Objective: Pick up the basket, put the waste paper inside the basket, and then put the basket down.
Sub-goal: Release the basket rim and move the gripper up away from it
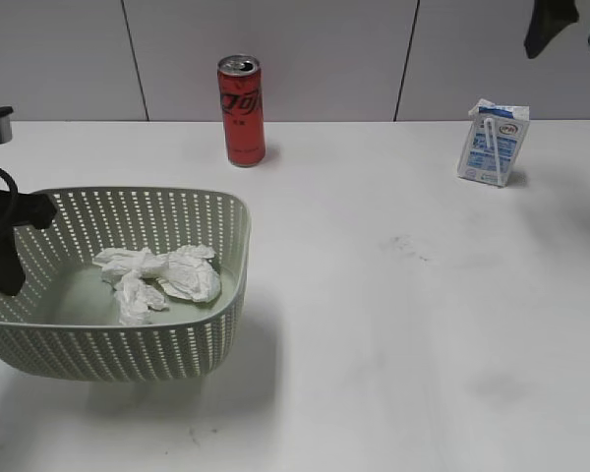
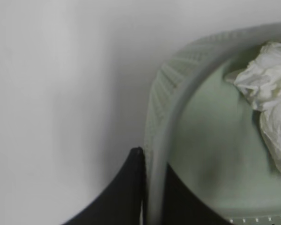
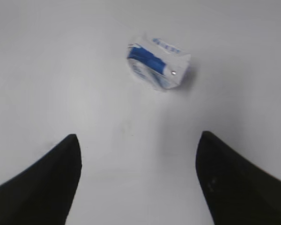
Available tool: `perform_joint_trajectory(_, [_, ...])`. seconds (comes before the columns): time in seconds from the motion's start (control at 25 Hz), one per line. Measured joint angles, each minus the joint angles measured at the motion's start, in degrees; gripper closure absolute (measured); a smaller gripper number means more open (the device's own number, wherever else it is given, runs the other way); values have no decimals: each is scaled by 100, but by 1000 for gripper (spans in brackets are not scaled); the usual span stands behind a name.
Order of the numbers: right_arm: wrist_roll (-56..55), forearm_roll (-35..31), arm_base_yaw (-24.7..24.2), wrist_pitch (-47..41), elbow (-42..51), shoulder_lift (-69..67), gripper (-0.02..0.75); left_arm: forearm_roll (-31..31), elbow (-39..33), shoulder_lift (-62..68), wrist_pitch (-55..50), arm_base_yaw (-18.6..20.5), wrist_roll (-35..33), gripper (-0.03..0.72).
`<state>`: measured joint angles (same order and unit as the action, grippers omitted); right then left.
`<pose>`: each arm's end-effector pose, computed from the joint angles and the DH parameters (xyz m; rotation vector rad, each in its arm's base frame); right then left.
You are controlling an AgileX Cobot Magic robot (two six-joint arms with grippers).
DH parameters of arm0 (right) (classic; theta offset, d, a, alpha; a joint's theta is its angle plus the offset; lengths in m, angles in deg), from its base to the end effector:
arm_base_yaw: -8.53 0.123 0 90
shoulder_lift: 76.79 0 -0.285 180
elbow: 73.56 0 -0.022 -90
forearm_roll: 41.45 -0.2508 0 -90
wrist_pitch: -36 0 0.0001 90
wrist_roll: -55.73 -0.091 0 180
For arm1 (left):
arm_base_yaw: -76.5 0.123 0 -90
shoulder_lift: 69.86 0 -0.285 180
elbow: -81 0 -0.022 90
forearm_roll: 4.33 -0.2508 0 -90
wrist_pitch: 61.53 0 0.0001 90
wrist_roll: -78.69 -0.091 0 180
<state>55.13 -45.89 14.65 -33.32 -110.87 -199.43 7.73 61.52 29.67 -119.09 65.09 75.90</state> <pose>0.4375 0.0535 0.3233 -0.1151 2.6987 0.1417 0.2746 -0.0718 0.2123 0.2155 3.0750 -0.2858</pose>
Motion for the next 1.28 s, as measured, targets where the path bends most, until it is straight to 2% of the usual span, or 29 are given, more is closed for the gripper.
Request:
perform_joint_trajectory(0.08, [-11,7,-151,6,346,173,165,0,0,0,0,0,0,683])
perform_joint_trajectory(0.24, [-13,229,-191,11,1763,1206,165,0,0,0,-18,0,0,683])
perform_joint_trajectory(0.48, [-24,290,-192,37,4447,3962,167,-6,0,0,-29,0,0,683])
perform_joint_trajectory(0.72, [-24,297,-192,626,6460,6673,167,-1,0,0,-29,0,0,683])
perform_joint_trajectory(1.04, [-24,302,-192,868,8051,9471,167,-8,0,0,-5,-45,0,683])
perform_joint_trajectory(1.28, [60,297,-192,886,8576,10927,167,13,0,0,331,-332,220,683])
